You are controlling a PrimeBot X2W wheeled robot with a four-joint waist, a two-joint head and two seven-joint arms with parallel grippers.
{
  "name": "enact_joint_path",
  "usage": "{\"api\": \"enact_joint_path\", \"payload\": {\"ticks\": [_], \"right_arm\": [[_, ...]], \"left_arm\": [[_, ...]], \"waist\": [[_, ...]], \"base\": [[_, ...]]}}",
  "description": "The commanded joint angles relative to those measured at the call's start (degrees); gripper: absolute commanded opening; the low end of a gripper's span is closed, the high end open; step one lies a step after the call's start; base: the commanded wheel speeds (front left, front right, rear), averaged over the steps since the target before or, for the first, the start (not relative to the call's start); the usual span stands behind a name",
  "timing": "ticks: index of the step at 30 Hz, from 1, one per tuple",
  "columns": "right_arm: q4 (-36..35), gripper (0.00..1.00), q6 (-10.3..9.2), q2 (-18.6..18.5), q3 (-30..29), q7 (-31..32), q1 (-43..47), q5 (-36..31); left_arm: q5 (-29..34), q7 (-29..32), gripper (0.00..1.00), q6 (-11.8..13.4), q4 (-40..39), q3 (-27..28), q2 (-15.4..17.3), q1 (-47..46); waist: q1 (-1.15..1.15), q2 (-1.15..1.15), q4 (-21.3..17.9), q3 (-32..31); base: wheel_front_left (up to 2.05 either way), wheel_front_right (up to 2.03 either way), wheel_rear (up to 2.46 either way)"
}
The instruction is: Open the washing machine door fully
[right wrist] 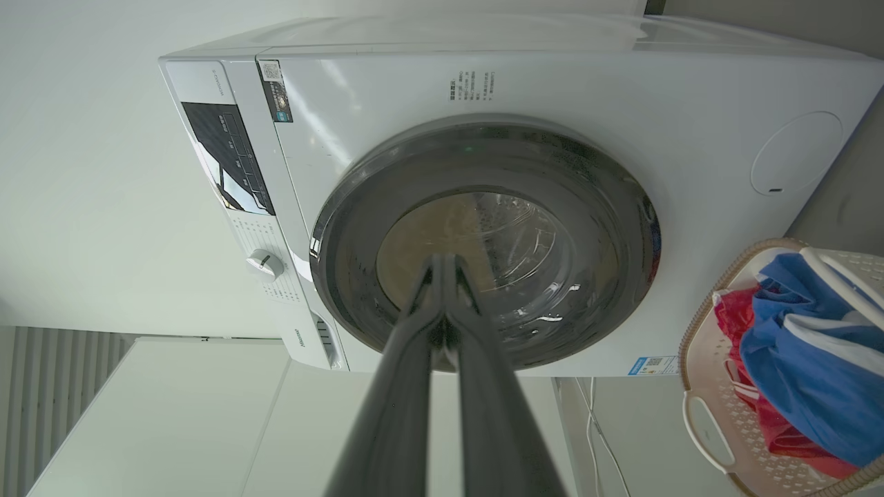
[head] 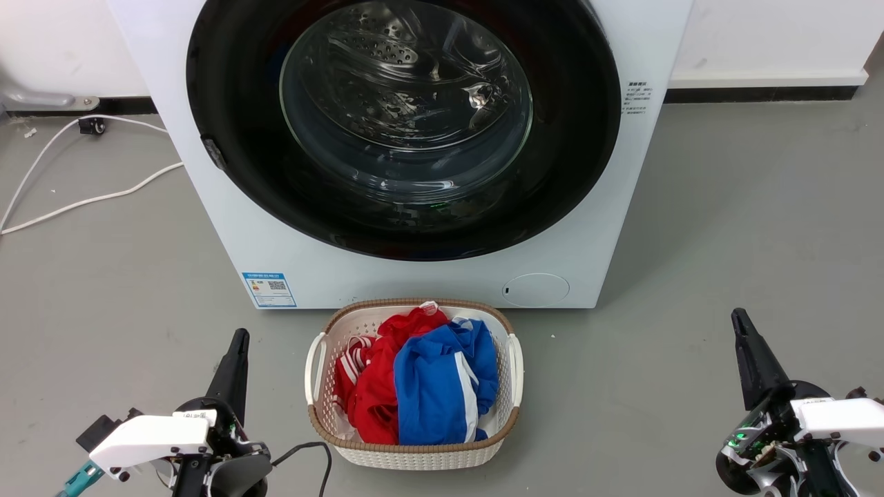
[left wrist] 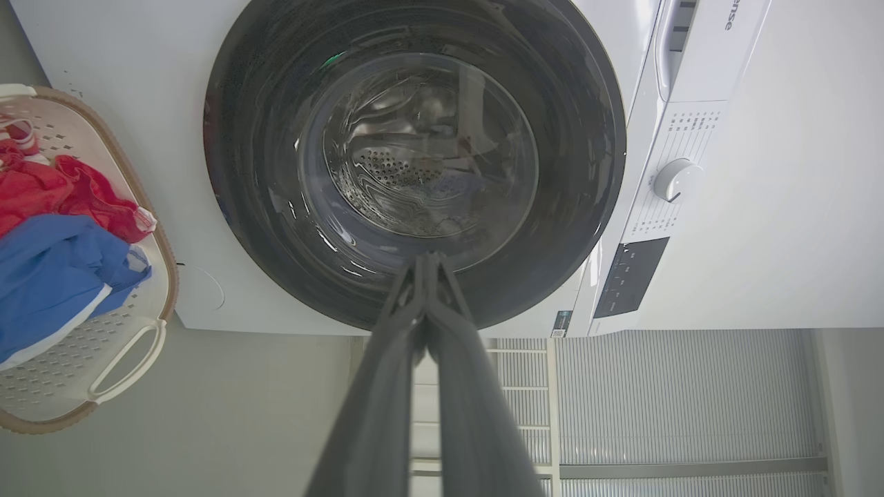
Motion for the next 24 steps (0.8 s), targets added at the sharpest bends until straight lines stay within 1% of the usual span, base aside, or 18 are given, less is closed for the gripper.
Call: {"api": "enact_joint_path", "payload": {"ticks": [1, 24], "right_arm": [[0.04, 0.0, 0.17, 0.13, 0.04, -0.04, -0.65, -0.05], [0.04, 0.0, 0.17, 0.13, 0.04, -0.04, -0.65, -0.05]], "left_arm": [[0.21, 0.09, 0.0, -0.2, 0.04, 0.03, -0.03, -0.48], [0.21, 0.09, 0.0, -0.2, 0.04, 0.03, -0.03, -0.48]], "waist": [[0.0, 0.0, 0.0, 0.0], [0.0, 0.0, 0.0, 0.0]], "base": [[0.0, 0.0, 0.0], [0.0, 0.0, 0.0]]}}
